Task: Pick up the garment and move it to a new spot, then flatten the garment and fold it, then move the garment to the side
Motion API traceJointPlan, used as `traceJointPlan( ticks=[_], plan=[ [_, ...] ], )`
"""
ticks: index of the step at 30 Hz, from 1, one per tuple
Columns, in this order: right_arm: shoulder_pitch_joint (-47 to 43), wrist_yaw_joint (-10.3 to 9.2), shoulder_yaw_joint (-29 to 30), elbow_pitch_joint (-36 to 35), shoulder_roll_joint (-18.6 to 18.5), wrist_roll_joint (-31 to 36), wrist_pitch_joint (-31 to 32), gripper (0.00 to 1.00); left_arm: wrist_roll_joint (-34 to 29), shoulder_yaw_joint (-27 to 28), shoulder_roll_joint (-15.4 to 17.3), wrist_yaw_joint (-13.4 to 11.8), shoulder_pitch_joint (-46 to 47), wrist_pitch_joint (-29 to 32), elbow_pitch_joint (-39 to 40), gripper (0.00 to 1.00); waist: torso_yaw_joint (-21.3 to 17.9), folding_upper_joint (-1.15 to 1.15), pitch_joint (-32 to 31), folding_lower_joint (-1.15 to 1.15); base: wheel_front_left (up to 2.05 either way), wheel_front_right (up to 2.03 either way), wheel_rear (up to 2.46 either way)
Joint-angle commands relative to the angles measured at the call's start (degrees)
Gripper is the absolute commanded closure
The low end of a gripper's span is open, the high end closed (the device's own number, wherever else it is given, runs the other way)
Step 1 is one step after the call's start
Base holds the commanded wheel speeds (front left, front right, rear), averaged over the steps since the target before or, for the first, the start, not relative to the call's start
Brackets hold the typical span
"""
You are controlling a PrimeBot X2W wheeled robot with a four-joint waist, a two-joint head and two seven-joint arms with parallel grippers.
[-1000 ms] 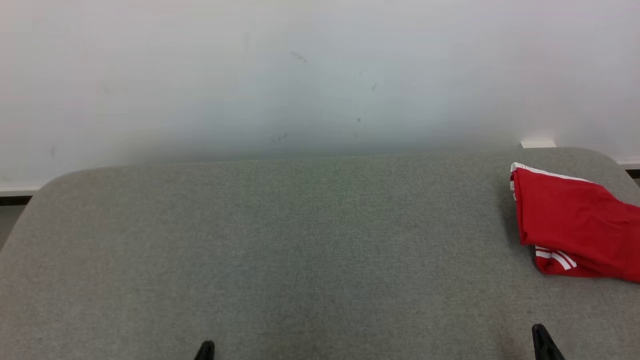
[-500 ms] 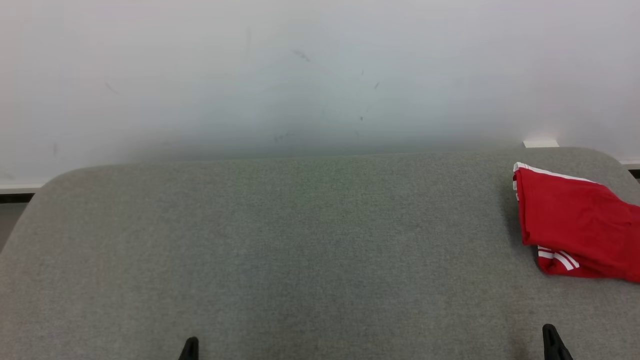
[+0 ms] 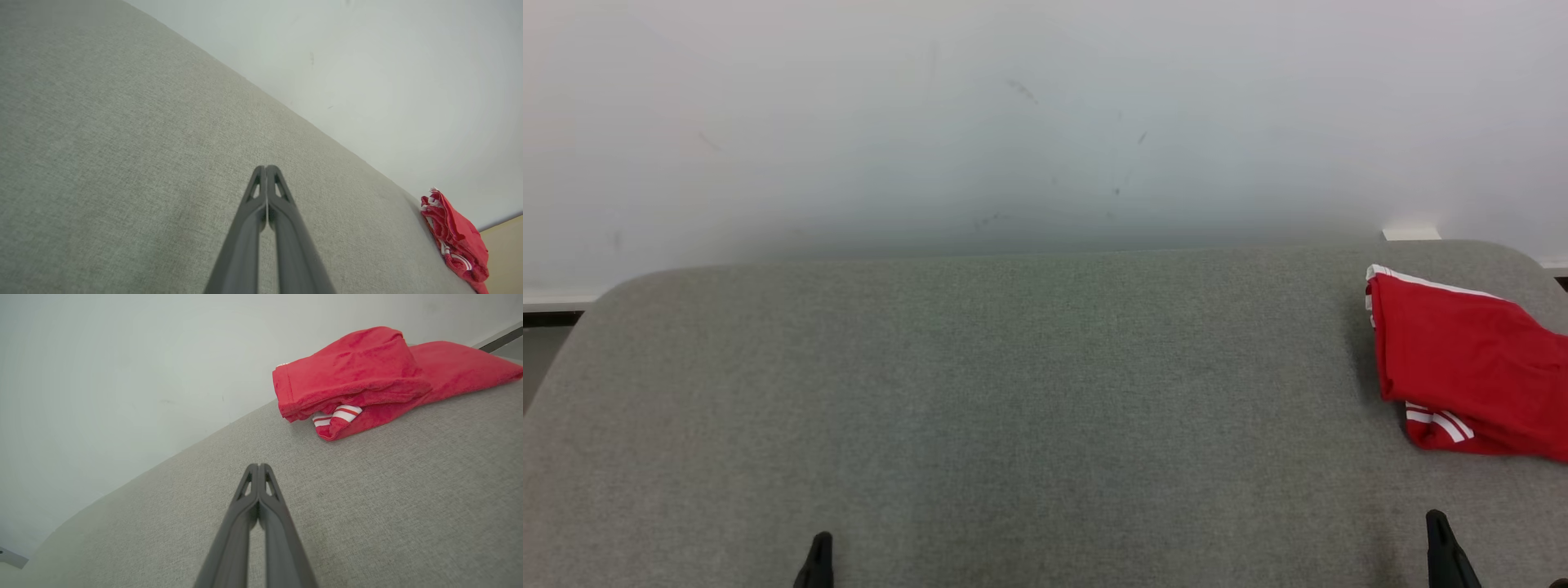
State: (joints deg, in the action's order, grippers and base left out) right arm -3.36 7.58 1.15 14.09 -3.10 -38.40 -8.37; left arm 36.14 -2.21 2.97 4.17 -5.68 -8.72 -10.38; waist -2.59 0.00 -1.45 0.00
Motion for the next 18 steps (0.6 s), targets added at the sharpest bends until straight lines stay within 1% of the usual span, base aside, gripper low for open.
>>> traceJointPlan(
  ticks=[1, 18],
  plan=[
    [1.7, -0.04, 0.3, -0.6, -0.5, -1.9, 0.3, 1.0, 2.0, 0.4, 0.7, 0.3, 1.6, 0.3, 0.5, 1.0, 0.0, 0.0, 0.0, 0.0, 0.0, 0.0, 0.0],
    [3.9, -0.05, 0.9, -0.4, -0.9, -15.4, 3.3, 1.0, 16.0, 1.8, 1.1, 1.0, 4.3, 3.5, -0.4, 1.0, 0.5, 0.0, 0.3, 0.0, 0.0, 0.0, 0.0]
  ],
)
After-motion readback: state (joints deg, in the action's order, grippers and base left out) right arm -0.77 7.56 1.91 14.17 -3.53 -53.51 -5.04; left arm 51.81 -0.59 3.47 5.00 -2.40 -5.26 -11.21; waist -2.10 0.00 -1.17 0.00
